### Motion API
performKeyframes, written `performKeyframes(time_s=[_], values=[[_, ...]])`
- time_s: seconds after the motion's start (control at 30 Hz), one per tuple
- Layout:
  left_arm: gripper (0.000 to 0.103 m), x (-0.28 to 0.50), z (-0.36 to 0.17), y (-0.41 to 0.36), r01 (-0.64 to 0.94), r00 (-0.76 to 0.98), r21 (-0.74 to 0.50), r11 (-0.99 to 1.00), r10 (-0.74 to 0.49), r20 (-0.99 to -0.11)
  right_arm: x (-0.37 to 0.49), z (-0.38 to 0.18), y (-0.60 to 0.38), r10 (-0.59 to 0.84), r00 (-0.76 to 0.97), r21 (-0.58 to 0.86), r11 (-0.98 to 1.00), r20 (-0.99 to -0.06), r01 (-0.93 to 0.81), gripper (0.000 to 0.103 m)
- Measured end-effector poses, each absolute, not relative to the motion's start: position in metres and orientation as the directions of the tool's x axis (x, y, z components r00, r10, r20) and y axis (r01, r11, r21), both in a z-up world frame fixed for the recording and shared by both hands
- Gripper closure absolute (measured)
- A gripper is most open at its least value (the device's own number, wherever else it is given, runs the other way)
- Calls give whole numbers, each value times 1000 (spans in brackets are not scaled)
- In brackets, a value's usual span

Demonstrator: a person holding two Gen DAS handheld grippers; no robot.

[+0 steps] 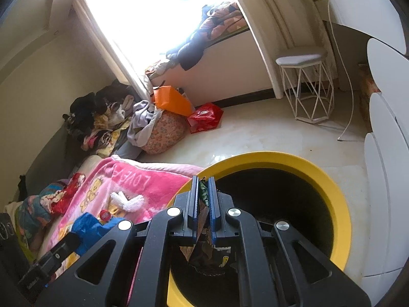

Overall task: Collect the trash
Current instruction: 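Carry the candy wrapper and blue glove over the yellow bin with both tools, then open both tools to drop the wrapper and glove into the bin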

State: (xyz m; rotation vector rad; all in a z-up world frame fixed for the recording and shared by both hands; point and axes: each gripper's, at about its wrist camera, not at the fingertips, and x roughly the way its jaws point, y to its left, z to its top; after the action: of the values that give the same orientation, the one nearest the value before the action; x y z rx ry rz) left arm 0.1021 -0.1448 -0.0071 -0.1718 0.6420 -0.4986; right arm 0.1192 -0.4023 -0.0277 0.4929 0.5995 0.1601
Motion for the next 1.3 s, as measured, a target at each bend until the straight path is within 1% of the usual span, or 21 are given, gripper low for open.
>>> performKeyframes(time_s=[0.37, 0.67, 1.03, 1.1, 1.17, 1.2, 1.23, 1.27, 1.3], values=[[102, 106, -29, -183, 458, 616, -303, 836, -544, -570, 122, -43, -428, 259, 813, 511, 858, -522, 55, 96], [102, 112, -48, -205, 480, 567, -297, 826, -550, -613, 125, -54, -432, 231, 793, 489, 867, -564, 94, 96], [102, 121, -67, -222, 489, 526, -286, 824, -540, -657, 131, -68, -433, 241, 761, 479, 872, -603, 103, 96], [102, 123, -69, -225, 489, 522, -284, 825, -537, -663, 132, -71, -432, 249, 750, 481, 870, -612, 104, 93], [102, 125, -72, -226, 489, 517, -285, 825, -537, -667, 134, -73, -432, 252, 745, 486, 867, -617, 110, 93], [100, 125, -72, -225, 482, 519, -287, 828, -533, -668, 134, -73, -430, 252, 744, 487, 866, -619, 112, 93], [95, 126, -73, -225, 474, 522, -288, 832, -529, -670, 134, -73, -429, 251, 742, 485, 867, -621, 113, 90], [71, 126, -73, -224, 467, 524, -291, 835, -526, -669, 134, -73, -429, 250, 742, 485, 867, -622, 114, 86], [42, 126, -71, -221, 454, 537, -289, 843, -518, -666, 134, -73, -429, 249, 744, 489, 864, -620, 119, 72]])
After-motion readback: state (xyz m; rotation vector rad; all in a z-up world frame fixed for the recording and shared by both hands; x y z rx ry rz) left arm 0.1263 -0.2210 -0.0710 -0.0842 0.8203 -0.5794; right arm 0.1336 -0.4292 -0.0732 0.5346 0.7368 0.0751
